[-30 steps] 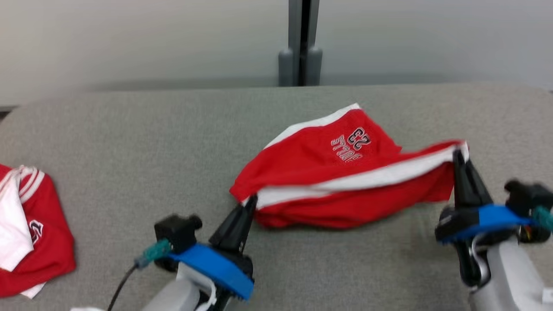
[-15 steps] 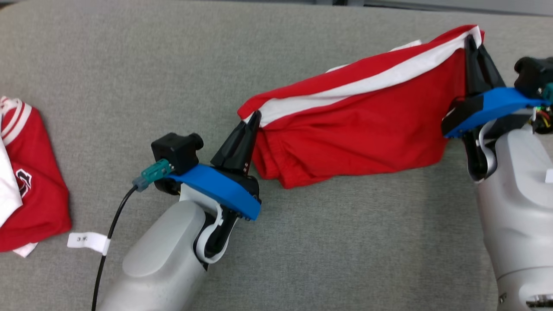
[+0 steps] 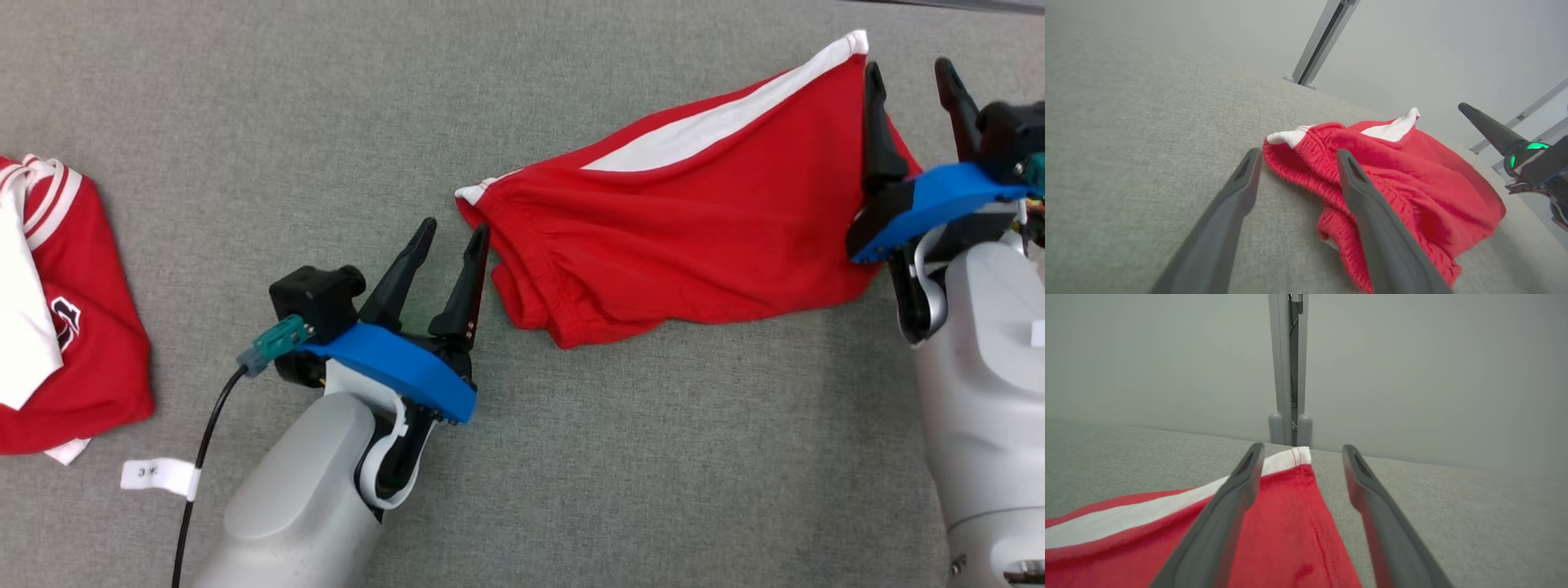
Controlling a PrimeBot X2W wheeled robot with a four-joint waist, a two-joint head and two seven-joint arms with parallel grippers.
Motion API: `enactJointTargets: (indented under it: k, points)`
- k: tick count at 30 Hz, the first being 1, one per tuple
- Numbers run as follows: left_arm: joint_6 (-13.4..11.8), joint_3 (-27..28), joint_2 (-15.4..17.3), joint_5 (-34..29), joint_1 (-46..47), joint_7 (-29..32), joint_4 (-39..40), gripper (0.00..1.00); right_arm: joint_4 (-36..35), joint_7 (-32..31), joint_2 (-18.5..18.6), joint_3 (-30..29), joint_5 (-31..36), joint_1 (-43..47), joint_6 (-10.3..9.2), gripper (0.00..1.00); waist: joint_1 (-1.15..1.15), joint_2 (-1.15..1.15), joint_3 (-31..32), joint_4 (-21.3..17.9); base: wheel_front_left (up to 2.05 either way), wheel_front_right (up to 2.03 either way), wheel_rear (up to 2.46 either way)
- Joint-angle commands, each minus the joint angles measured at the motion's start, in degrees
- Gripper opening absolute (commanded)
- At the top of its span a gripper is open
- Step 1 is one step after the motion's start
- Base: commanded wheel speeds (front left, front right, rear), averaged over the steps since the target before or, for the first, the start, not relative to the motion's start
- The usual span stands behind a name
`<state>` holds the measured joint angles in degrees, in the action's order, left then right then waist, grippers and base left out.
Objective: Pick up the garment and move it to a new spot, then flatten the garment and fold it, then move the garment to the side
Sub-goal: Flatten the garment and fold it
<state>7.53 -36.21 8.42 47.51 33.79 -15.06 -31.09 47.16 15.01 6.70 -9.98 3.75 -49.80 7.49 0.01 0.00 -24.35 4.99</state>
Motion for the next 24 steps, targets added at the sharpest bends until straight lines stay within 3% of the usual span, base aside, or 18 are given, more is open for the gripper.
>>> enactJointTargets:
  k: [1,7,17,18,19,20,24]
  points:
    - [-0.1,1.5,0.1,-1.6,-1.5,-0.2,0.6,1.0,-0.6,0.2,0.9,0.1,0.1,1.7,0.0,1.0,-0.01,0.0,0.7,-0.2,0.0,0.0,0.0]
    - [-0.1,5.7,-0.5,-6.7,-5.1,-0.2,2.4,1.0,1.7,0.2,2.5,-0.4,0.7,4.0,0.0,1.0,-0.01,0.0,1.7,-0.2,0.0,0.0,0.0]
    - [-0.1,13.6,-2.6,-20.2,-10.5,-0.2,6.8,1.0,14.5,-3.9,1.9,-2.6,1.9,3.2,0.0,1.0,-0.01,0.0,1.9,0.2,0.0,0.0,0.0]
    - [-0.1,14.0,-2.8,-20.7,-10.8,-0.2,6.9,1.0,15.5,-4.2,1.6,-3.2,1.6,3.3,0.0,0.8,-0.01,0.0,2.0,0.2,0.0,0.0,0.0]
    - [-0.1,14.5,-2.9,-21.3,-11.1,-0.2,6.9,1.0,16.4,-4.3,1.4,-3.6,1.4,3.3,0.0,0.36,-0.01,0.0,2.2,0.2,0.0,0.0,0.0]
    - [-0.1,14.8,-3.1,-21.7,-11.5,-0.2,7.0,1.0,17.1,-4.0,1.2,-3.8,1.2,3.3,0.0,0.0,-0.01,0.0,2.5,0.2,0.0,0.0,0.0]
    - [-0.1,16.4,-3.5,-23.6,-13.2,-0.2,7.3,1.0,18.3,-1.9,1.0,-5.3,-1.0,3.9,0.0,0.0,-0.01,0.0,4.1,-0.2,0.0,0.0,0.0]
